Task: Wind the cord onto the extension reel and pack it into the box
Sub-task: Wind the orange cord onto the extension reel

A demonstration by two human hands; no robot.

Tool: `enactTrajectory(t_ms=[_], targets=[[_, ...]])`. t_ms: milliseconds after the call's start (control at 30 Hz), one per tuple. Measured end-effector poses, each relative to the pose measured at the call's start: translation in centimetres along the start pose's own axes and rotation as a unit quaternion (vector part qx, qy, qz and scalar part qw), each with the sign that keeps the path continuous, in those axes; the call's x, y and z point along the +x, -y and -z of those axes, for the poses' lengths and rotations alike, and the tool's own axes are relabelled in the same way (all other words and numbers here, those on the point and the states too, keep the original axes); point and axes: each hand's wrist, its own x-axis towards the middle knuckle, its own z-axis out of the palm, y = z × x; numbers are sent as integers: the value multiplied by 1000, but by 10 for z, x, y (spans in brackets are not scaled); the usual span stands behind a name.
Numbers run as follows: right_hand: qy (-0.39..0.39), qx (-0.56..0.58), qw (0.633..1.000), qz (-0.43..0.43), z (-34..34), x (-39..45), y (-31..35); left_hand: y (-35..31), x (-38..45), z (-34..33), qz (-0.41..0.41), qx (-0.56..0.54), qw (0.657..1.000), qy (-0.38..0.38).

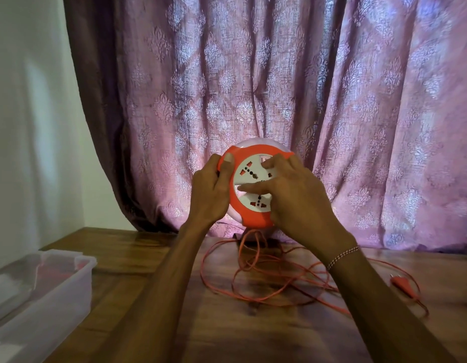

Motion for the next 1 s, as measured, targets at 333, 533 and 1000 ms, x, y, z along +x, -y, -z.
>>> enactTrajectory(t_ms=[333, 533, 1000], targets=[[-110, 21, 985, -134, -6, -2, 8, -4, 0, -1, -3, -10, 1000, -8], [-162, 13, 970, -181, -9, -2, 14, -4, 2, 1, -10, 10, 1000, -8], [34, 21, 999, 29, 10, 2, 2, -2, 3, 1, 3, -17, 1000, -12]])
